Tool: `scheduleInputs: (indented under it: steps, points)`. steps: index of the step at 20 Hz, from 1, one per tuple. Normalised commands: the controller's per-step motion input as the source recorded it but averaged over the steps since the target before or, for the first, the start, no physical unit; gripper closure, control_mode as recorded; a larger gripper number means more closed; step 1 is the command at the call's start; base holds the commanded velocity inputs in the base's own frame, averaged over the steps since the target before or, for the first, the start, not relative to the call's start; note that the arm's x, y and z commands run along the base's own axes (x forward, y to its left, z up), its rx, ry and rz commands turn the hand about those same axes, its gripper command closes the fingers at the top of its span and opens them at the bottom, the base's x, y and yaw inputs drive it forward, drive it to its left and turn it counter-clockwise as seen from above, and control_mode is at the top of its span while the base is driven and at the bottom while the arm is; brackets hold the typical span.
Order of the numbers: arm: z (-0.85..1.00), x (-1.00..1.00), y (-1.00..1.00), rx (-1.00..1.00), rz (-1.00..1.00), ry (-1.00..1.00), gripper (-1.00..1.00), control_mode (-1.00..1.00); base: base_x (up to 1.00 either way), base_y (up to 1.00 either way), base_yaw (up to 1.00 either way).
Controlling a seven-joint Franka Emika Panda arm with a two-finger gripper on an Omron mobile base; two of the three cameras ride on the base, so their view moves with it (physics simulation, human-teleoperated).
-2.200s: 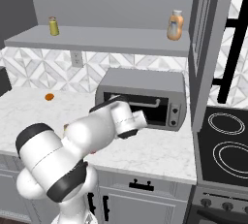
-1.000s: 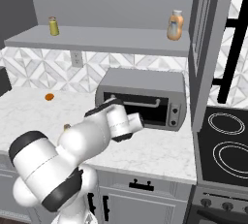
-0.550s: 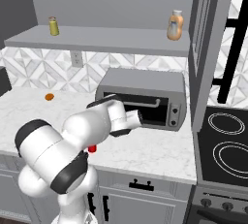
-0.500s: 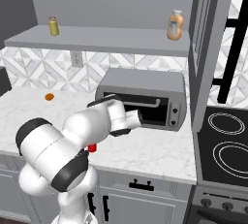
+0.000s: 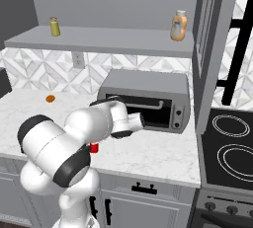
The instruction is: Put the shaker and condiment bottle from the counter next to their counterparts in the cabinet.
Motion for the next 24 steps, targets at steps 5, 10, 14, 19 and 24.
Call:
scheduleInputs:
  steps: [5,10,14,19,24]
  points:
    - [0.76,-0.11,0.0,-0.09,-0.08,-0.09,1.0,-1.0,0.0,0.0,0.0]
    - [1.0,-0.11,0.0,-0.19,-0.16,-0.1,1.0,-1.0,0.0,0.0,0.0]
    - [0.83,-0.43,0.0,-0.18,-0.26,-0.05,1.0,-1.0,0.0,0.0,0.0]
    - [0.53,-0.94,-0.01,-0.13,-0.23,-0.08,1.0,-1.0,0.0,0.0,0.0]
    - [0.81,-0.44,-0.18,-0.13,-0.29,-0.12,1.0,-1.0,0.0,0.0,0.0]
